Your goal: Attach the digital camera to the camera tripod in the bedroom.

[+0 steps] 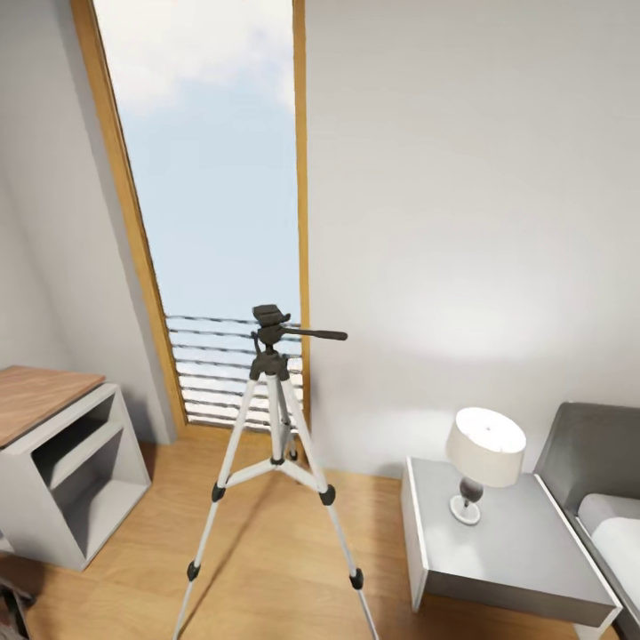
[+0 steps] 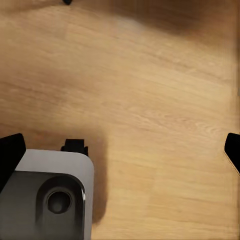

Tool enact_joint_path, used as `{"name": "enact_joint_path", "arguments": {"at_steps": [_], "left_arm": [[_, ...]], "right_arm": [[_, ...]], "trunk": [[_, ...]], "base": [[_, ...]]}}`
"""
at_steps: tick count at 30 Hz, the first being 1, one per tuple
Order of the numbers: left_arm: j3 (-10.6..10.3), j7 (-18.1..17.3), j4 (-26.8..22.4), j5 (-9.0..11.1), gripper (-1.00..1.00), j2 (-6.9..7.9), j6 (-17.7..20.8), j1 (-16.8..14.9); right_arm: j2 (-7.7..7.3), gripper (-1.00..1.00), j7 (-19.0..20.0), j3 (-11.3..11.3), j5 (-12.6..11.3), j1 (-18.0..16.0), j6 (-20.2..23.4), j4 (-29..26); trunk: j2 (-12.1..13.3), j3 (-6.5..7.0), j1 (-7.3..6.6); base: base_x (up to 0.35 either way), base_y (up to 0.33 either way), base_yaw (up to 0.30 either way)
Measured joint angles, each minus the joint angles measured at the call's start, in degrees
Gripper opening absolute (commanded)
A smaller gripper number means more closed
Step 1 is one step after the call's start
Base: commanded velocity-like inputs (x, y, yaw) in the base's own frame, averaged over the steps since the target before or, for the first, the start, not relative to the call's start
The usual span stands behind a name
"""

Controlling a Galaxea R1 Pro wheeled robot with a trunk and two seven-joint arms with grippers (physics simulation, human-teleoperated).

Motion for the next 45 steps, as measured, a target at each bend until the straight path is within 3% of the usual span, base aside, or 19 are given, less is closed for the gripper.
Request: {"name": "enact_joint_path", "arguments": {"at_steps": [19,33,45], "left_arm": [[0.0,0.0,0.0,0.1,-1.00,0.01,0.0,0.0],[0.0,0.0,0.0,0.1,-1.00,0.03,0.0,0.0],[0.0,0.0,0.0,0.0,-1.00,0.03,0.0,0.0]], "right_arm": [[0.09,1.00,-0.1,0.0,0.0,0.0,0.2,0.0],[0.00,1.00,-0.1,0.0,-0.1,0.0,0.0,0.0],[0.08,1.00,-0.1,0.0,0.0,0.0,0.0,0.0]], "trunk": [[0.0,0.00,0.01],[0.0,0.00,0.02],[0.0,0.00,0.02]], "base": [[0.203,-0.156,0.008],[0.013,-0.019,0.233],[0.000,-0.217,0.212]]}}
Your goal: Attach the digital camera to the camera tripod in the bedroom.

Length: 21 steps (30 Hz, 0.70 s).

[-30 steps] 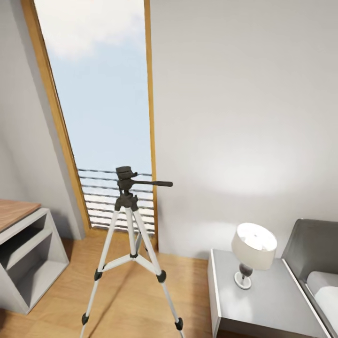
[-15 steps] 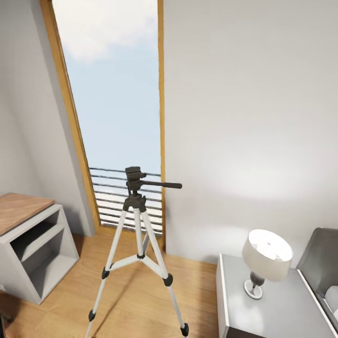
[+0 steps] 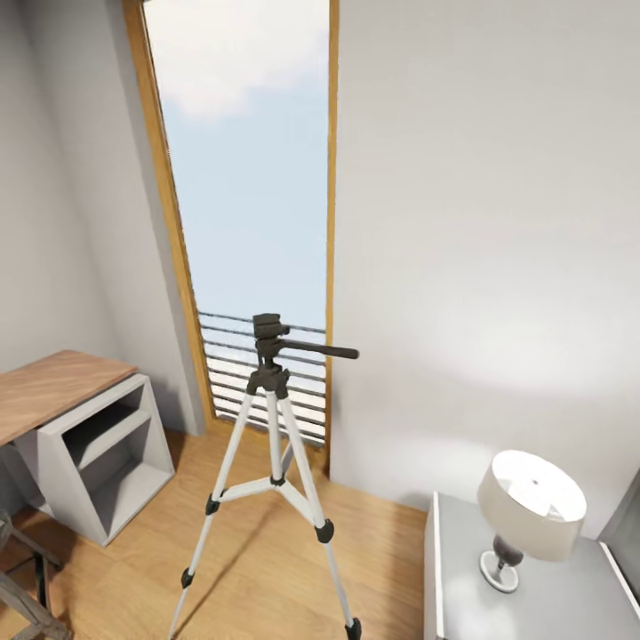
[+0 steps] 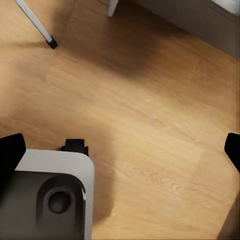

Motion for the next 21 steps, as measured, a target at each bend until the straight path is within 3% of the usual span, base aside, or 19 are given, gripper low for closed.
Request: {"name": "enact_joint_path", "arguments": {"at_steps": [21], "left_arm": [[0.0,0.0,0.0,0.0,-1.00,-0.02,0.0,0.0]], "right_arm": [[-0.19,1.00,0.2,0.0,0.1,0.0,0.4,0.0]], "trunk": [[0.0,0.00,0.00]], "base": [[0.000,-0.028,0.012]]}}
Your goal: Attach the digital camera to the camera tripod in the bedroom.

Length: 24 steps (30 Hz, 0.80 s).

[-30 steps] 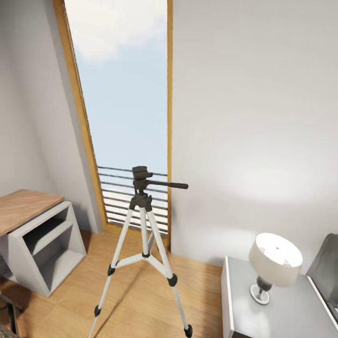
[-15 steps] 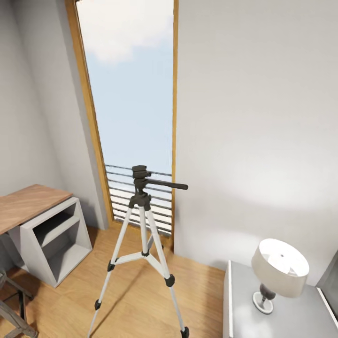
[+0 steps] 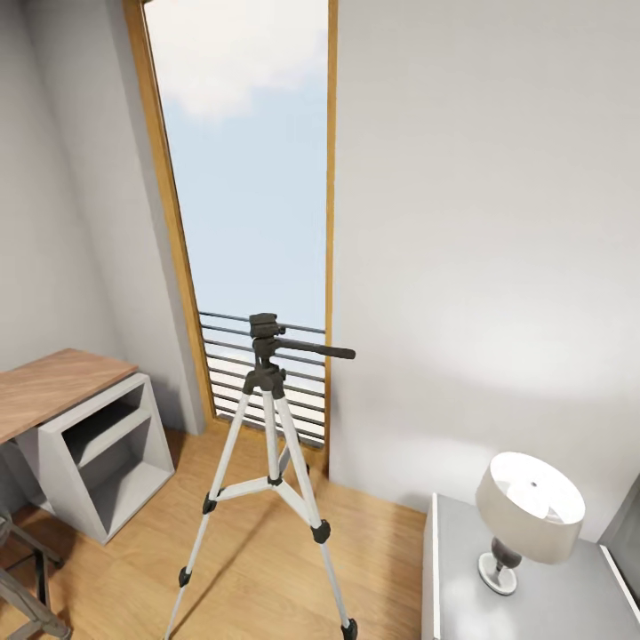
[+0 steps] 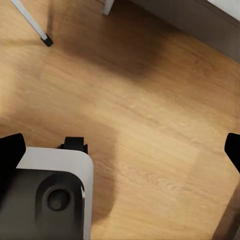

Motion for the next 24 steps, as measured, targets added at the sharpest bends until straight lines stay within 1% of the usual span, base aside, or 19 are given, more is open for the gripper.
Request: {"name": "enact_joint_path", "arguments": {"at_steps": [24], "left_arm": [[0.0,0.0,0.0,0.0,-1.00,0.02,0.0,0.0]], "right_arm": [[0.20,1.00,-0.3,0.0,0.1,0.0,-0.2,0.0]], "trunk": [[0.0,0.00,0.00]], "base": [[0.000,0.000,0.000]]}}
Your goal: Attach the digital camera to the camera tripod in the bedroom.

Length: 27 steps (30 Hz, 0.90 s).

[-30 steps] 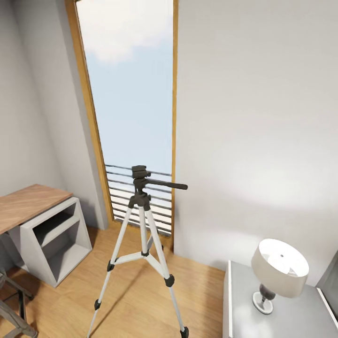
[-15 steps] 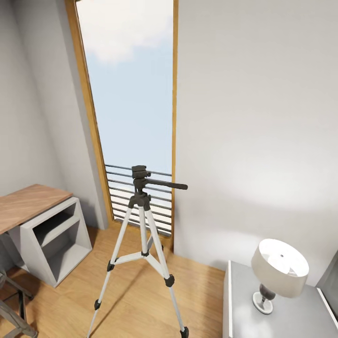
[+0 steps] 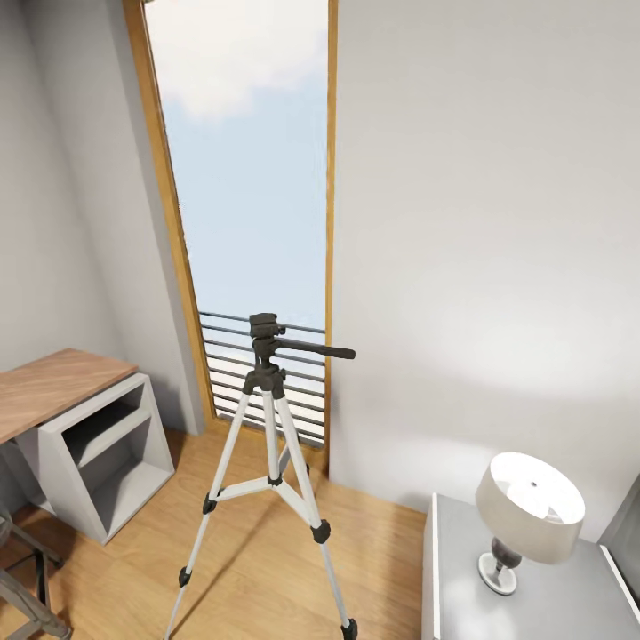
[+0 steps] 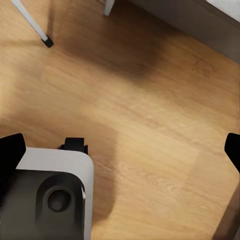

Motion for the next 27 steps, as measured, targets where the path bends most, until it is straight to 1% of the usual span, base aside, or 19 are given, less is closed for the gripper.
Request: {"name": "enact_joint_path", "arguments": {"at_steps": [7,13,20,27], "left_arm": [[0.0,0.0,0.0,0.0,-1.00,0.09,0.0,0.0],[0.0,0.1,0.0,0.1,-1.00,0.25,0.0,0.0],[0.0,0.0,0.0,0.0,-1.00,0.18,0.0,0.0],[0.0,0.0,0.0,0.0,-1.00,0.03,0.0,0.0]], "right_arm": [[0.01,1.00,-0.2,0.0,-0.1,0.0,0.2,0.0],[0.18,1.00,-0.5,-0.1,-0.3,0.0,0.4,0.1],[0.14,1.00,0.0,-0.1,-0.4,0.0,0.4,0.1],[-0.23,1.00,0.2,-0.1,-0.3,0.0,0.3,0.1]], "trunk": [[0.0,0.00,0.00],[0.0,0.00,-0.01],[0.0,0.00,0.00],[0.0,0.00,0.00]], "base": [[0.008,0.000,0.000],[0.124,0.000,0.000],[0.027,0.000,0.005],[0.002,-0.036,0.184]]}}
